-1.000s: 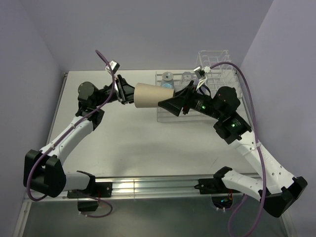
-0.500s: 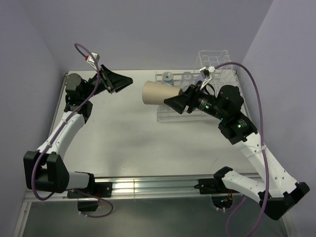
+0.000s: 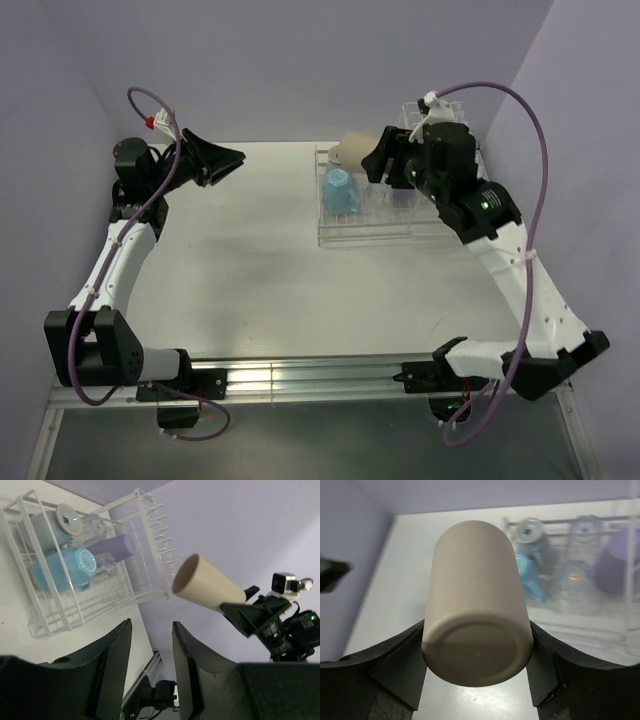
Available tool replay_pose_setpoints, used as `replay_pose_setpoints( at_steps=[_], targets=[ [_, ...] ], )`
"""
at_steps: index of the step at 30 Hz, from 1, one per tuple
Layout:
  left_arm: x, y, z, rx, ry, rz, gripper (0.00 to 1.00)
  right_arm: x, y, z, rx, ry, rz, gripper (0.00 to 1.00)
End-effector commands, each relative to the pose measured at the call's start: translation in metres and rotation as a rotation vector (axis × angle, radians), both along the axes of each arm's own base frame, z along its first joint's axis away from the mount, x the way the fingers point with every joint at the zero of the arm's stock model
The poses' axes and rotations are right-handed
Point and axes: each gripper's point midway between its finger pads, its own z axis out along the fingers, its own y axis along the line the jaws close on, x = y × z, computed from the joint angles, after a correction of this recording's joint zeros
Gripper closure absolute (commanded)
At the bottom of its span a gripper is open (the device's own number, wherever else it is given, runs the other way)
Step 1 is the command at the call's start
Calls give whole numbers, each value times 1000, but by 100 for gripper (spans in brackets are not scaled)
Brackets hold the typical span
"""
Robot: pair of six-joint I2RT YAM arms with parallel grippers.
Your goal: Load the cups into the dish rack
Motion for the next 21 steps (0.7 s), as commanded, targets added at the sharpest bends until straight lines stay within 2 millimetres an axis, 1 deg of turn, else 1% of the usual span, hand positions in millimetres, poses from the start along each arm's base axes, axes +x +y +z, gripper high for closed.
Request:
replay_pose_setpoints(
  at_steps=[1,2,3,5,6,8,9,11,12,14,15,21],
  targets=[
    [-13,4,19,68,-65,29,56,26,-47,-38,-261,122,-233,96],
    [-15,4,16,72,-47,30,56,31,-48,-42,-286,137,-244,97],
    [-19,4,18,82,-58,31,56,39,-48,-52,-316,166,-253,98],
    [-22,5,15,95,-41,31,56,43,-50,-64,-355,197,-269,98],
    [-26,5,14,106,-36,25,56,46,-50,-73,-375,218,-274,98],
    [-29,4,11,116,-28,17,56,50,-56,-84,-412,243,-303,98],
    [-30,4,8,119,-18,13,56,54,-56,-93,-434,266,-309,98],
    [-34,3,8,113,-22,2,57,58,-59,-104,-472,291,-329,98],
    [-35,3,6,111,-24,-2,57,61,-59,-113,-490,311,-332,98],
    [-36,3,5,111,-22,-6,57,64,-58,-121,-501,328,-329,98],
    [-36,3,3,113,-21,-6,57,66,-58,-128,-512,343,-328,98],
    [-37,3,-4,122,-5,-11,57,67,-59,-141,-542,370,-327,98]
  ],
)
